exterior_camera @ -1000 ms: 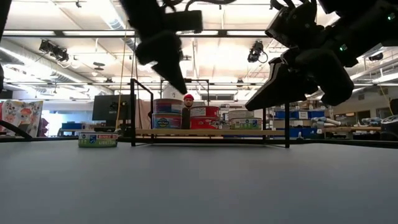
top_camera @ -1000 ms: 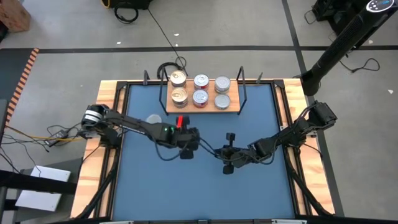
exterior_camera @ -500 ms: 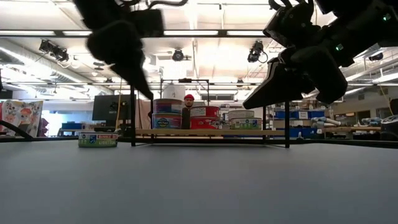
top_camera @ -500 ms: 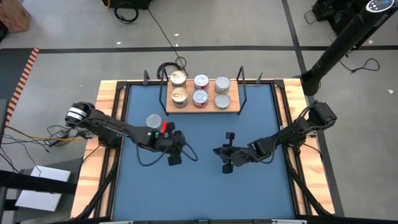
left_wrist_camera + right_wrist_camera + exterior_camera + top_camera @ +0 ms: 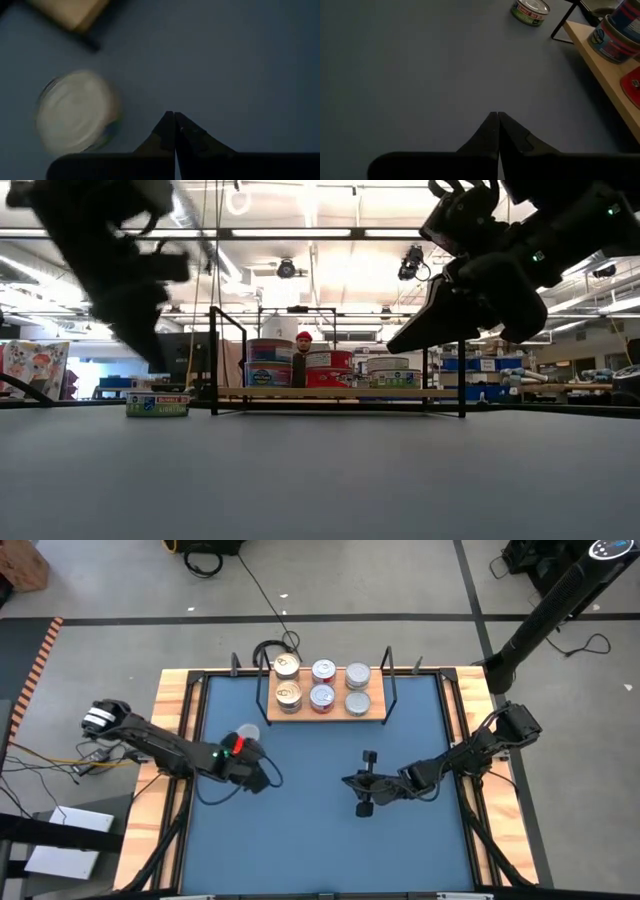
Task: Stack canned seafood by type on shelf
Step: Stack the white tuna can on the bottom white tuna can on the shelf
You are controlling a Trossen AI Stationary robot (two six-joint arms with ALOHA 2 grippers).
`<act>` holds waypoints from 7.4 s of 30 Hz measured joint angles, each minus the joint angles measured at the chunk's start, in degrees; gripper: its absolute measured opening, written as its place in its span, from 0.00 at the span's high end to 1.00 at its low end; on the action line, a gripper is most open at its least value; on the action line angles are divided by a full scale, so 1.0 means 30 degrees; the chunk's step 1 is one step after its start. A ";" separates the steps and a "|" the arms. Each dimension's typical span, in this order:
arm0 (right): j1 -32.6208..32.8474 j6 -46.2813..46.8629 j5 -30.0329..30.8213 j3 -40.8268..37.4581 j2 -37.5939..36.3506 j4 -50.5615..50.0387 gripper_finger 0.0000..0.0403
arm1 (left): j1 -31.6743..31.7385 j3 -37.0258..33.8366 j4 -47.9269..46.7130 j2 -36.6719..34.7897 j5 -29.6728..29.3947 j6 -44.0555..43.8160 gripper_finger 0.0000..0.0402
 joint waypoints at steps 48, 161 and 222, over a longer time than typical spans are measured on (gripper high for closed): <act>0.0001 0.0051 -0.1464 0.0000 -0.0015 0.0277 0.97 | 0.2786 -0.4039 0.9778 0.0540 0.1850 0.3926 0.99; -0.0255 0.2853 -0.6782 0.3796 0.1708 -0.3272 0.98 | 0.2383 -0.0195 3.0284 1.4204 0.6749 1.3511 0.99; -0.1868 0.6401 -0.7335 0.3789 -0.0497 -0.6762 0.79 | 0.2351 -0.0276 2.7386 1.3606 0.8020 1.3994 0.99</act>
